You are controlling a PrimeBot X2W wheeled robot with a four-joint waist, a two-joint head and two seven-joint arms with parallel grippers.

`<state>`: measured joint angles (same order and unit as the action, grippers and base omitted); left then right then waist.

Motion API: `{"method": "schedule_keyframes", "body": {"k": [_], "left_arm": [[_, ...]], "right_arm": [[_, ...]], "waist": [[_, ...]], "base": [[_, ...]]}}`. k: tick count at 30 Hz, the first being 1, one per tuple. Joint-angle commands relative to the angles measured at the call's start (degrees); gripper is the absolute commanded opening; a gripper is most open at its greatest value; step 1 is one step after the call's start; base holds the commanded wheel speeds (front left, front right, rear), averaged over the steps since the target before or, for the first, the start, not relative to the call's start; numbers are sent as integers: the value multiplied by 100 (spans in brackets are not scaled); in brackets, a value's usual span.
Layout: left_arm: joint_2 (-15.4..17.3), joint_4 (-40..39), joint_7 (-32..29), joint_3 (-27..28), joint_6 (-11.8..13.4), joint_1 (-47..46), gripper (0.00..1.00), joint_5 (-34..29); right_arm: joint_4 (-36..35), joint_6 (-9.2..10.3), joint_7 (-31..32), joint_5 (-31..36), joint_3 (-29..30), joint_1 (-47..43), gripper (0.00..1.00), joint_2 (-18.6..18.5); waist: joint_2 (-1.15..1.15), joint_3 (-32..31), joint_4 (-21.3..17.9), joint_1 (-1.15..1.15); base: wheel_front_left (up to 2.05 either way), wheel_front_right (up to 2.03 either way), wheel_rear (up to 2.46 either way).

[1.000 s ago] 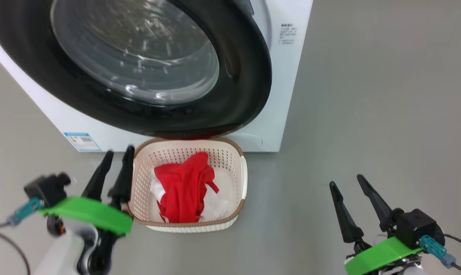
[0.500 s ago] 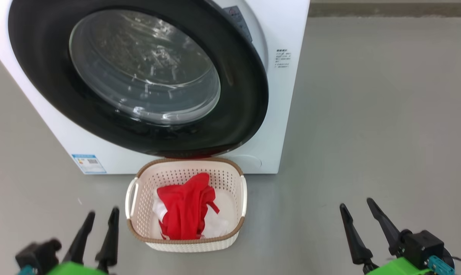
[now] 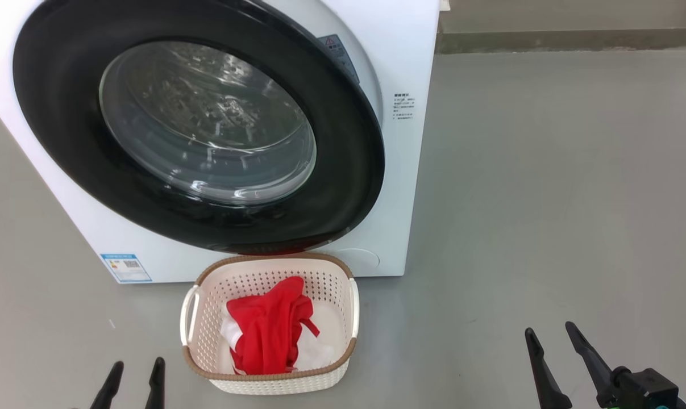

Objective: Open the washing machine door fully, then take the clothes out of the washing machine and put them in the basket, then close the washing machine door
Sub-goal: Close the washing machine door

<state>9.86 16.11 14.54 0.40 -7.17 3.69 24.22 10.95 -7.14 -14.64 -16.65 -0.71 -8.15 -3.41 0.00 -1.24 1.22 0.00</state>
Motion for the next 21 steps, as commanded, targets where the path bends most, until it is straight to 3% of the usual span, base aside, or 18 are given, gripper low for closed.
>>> {"method": "schedule_keyframes", "body": {"k": [1,21], "left_arm": [[69,-165,46,258,-32,-86,100,-87],[-110,-655,46,629,-32,459,100,-687]], "right_arm": [[-163,-35,-36,-26,-101,84,100,-92],[-318,-35,-36,8,165,-251,100,-83]], "waist": [[0,-14,-6,0],[0,-201,-22,0]], "base": [[0,0,0],[0,0,0]]}}
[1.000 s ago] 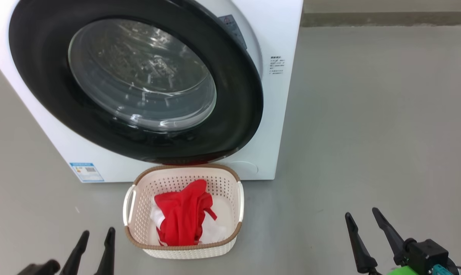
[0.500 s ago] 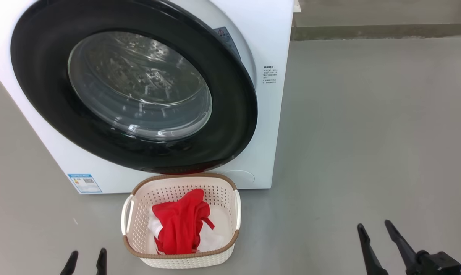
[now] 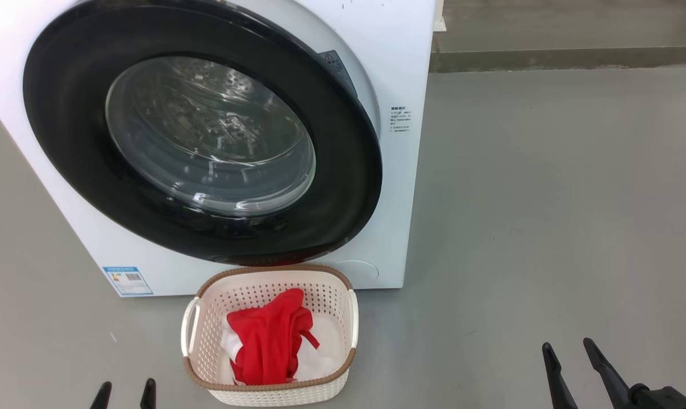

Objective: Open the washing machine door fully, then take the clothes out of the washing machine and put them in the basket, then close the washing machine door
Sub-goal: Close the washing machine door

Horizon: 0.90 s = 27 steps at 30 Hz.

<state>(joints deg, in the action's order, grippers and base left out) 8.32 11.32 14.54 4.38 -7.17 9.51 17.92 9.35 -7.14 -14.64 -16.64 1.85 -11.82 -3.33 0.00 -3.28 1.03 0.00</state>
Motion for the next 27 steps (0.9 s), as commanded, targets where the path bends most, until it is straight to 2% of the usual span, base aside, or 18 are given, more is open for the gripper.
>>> {"method": "schedule_keyframes", "body": {"k": [1,11,12,13,15,16,17,27], "left_arm": [[36,-188,46,237,-32,-122,100,-62],[15,-240,46,167,-32,-144,100,-142],[6,-242,46,151,-32,-153,100,-150],[-3,-245,46,134,-32,-164,100,-156],[-21,-249,46,84,-32,-200,100,-174],[-32,-251,46,58,-32,-220,100,-181],[-45,-256,46,36,-32,-240,100,-186],[-177,-259,46,-135,-32,-464,100,-228]], "right_arm": [[-162,-35,-36,8,-91,114,100,-90],[-169,-35,-36,11,-130,194,100,-78],[-170,-35,-36,-8,-161,216,67,-78],[-171,-35,-36,-19,-185,243,42,-82],[-179,-35,-36,-37,-220,316,18,-84],[-176,-35,-36,-45,-242,367,3,-84],[-174,-35,-36,-54,-270,430,0,-83],[-28,-35,-36,-107,-638,1353,0,-58]], "waist": [[0,5,-5,0],[0,57,40,0],[0,64,59,0],[0,78,82,0],[0,109,151,0],[0,125,187,0],[0,142,224,0],[0,352,620,0]], "base": [[0,0,0],[0,0,0],[0,0,0],[0,0,0],[0,0,0],[0,0,0],[0,0,0],[0,0,0]]}}
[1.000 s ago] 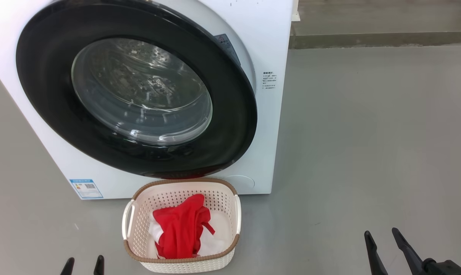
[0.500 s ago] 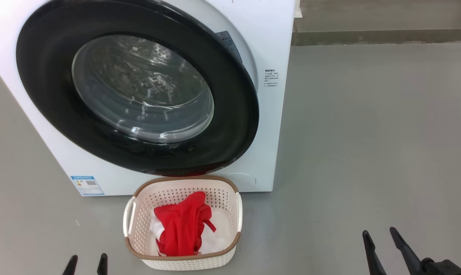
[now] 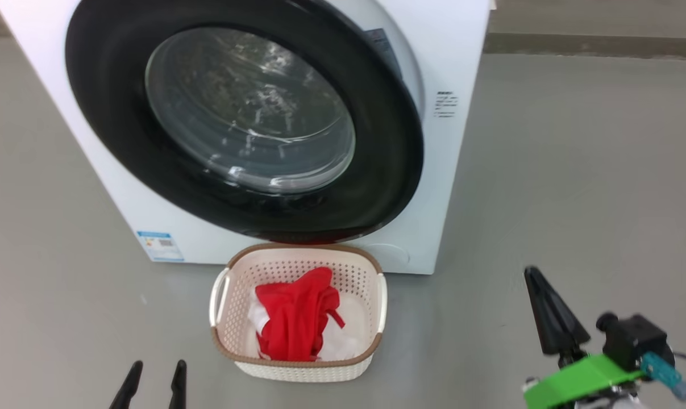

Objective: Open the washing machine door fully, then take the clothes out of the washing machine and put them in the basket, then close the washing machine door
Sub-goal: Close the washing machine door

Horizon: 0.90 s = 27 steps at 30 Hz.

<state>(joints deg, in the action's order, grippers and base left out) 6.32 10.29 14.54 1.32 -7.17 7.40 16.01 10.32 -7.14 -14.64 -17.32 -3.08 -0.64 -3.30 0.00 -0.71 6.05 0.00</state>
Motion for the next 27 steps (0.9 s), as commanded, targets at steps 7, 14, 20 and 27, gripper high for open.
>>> {"method": "schedule_keyframes", "body": {"k": [7,14,20,27], "left_arm": [[-71,-163,46,-12,-32,-591,100,-42],[-187,-172,46,-187,-32,-921,100,46],[-258,-158,46,-383,-32,-1231,100,134],[-305,-138,46,-510,-32,-1431,100,226]], "right_arm": [[102,-35,-36,-196,-90,1033,0,-24],[468,-35,-36,-149,-103,1936,0,-19],[785,-35,-36,-75,-74,2568,0,-174],[1085,-35,-36,-14,5,3073,0,-296]], "waist": [[0,422,560,0],[0,810,879,0],[0,1115,1173,0],[0,1448,1388,0]], "base": [[0,0,0],[0,0,0],[0,0,0],[0,0,0]]}}
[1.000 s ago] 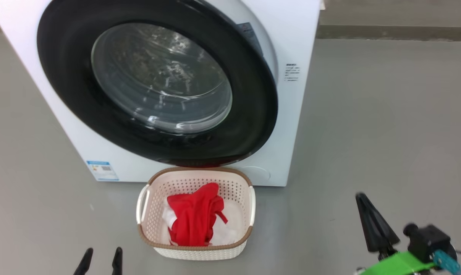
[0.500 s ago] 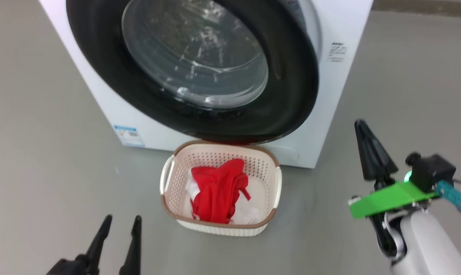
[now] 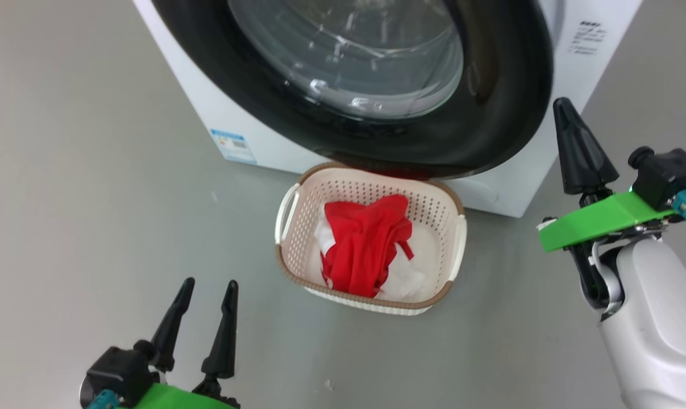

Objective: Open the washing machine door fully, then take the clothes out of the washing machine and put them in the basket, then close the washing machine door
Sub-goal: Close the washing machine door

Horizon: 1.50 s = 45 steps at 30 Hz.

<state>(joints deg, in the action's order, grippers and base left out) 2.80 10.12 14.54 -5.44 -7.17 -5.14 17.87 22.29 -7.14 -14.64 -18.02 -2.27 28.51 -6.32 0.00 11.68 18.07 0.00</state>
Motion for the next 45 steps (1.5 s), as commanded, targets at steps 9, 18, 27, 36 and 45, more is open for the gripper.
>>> {"method": "schedule_keyframes", "body": {"k": [9,18,27,36,45], "left_arm": [[14,-131,46,-56,-32,-457,100,163],[10,-167,46,-189,-32,-644,100,357],[9,-218,46,-334,-32,-828,100,495],[9,-207,46,-362,-32,-958,100,533],[8,-12,46,-235,-32,-817,100,308]], "right_arm": [[253,-35,-36,132,-40,713,0,-143],[415,-35,-36,116,103,1186,0,-225],[394,-35,-36,161,414,1733,0,-322],[343,-35,-36,244,426,2003,0,-291],[121,-35,-36,213,-23,1169,38,-192]], "waist": [[0,603,407,0],[0,900,514,0],[0,1246,627,0],[0,1376,622,0],[0,900,387,0]], "base": [[0,0,0],[0,0,0],[0,0,0],[0,0,0],[0,0,0]]}}
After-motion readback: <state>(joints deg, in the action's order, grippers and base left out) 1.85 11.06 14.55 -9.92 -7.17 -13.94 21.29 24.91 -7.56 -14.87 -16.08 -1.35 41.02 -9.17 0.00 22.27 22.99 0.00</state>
